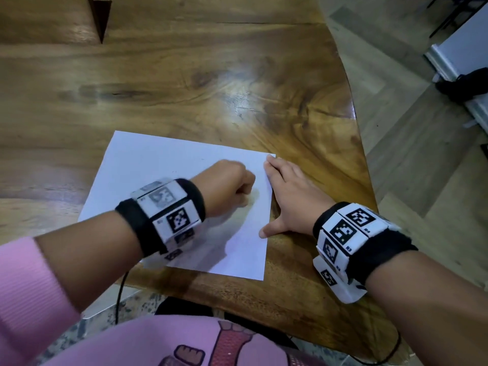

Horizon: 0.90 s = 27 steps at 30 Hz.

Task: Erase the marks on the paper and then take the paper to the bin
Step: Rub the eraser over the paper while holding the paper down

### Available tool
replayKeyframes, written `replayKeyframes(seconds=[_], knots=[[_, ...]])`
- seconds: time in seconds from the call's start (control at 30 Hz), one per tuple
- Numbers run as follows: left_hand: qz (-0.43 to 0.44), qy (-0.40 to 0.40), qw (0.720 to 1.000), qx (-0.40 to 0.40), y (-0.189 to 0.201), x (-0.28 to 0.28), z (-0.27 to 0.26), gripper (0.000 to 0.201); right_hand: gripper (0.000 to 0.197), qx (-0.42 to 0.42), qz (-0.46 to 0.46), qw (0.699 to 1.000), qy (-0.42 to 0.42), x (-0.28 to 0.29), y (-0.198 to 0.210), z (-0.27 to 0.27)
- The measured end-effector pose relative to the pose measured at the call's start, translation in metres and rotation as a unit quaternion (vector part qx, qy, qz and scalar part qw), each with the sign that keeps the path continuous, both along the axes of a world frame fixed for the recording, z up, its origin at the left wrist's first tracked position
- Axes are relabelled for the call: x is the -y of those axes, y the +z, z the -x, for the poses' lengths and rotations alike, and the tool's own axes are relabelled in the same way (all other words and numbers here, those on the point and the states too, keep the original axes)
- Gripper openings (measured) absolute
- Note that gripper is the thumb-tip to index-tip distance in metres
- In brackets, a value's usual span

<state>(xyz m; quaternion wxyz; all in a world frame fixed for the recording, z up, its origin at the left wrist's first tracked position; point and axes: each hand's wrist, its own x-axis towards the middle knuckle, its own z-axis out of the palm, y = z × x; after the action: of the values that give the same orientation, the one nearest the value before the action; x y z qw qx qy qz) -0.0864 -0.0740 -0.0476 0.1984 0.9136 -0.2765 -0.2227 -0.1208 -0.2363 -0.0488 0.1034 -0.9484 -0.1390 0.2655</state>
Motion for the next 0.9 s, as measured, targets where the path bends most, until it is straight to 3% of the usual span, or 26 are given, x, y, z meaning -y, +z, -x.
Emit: replayKeyframes(seconds=[0.07, 0.17, 0.33, 0.5, 0.6, 0.67, 0.83, 0.9], knots=[[0.009, -0.051, 0.998, -0.033, -0.002, -0.011, 0.023, 0.02, 0.134, 0.002, -0.003, 1.0, 0.001, 0.001, -0.001, 0.0], [0.008, -0.087, 0.993, -0.081, -0.002, -0.022, 0.04, 0.005, 0.134, 0.002, -0.008, 1.0, 0.0, 0.001, -0.002, 0.0], [0.04, 0.05, 0.998, 0.001, -0.002, -0.012, 0.005, 0.01, 0.133, 0.005, -0.011, 1.0, 0.001, 0.001, -0.002, 0.0], [-0.028, -0.068, 0.993, -0.088, -0.001, -0.016, 0.024, 0.007, 0.133, 0.007, -0.009, 1.0, 0.001, 0.002, -0.003, 0.0], [0.011, 0.013, 1.0, -0.011, 0.001, -0.007, 0.006, 0.008, 0.133, 0.005, -0.01, 1.0, 0.0, 0.002, -0.003, 0.0], [0.03, 0.042, 0.999, -0.001, -0.001, -0.004, 0.004, 0.012, 0.133, 0.006, -0.01, 1.0, 0.0, 0.002, -0.003, 0.0], [-0.02, -0.082, 0.992, -0.091, -0.002, -0.013, 0.023, 0.01, 0.134, 0.006, -0.011, 1.0, -0.001, 0.002, -0.004, 0.0], [-0.017, -0.059, 0.996, -0.061, 0.0, -0.007, 0.012, 0.007, 0.134, 0.006, -0.012, 1.0, -0.003, 0.002, -0.004, 0.0]])
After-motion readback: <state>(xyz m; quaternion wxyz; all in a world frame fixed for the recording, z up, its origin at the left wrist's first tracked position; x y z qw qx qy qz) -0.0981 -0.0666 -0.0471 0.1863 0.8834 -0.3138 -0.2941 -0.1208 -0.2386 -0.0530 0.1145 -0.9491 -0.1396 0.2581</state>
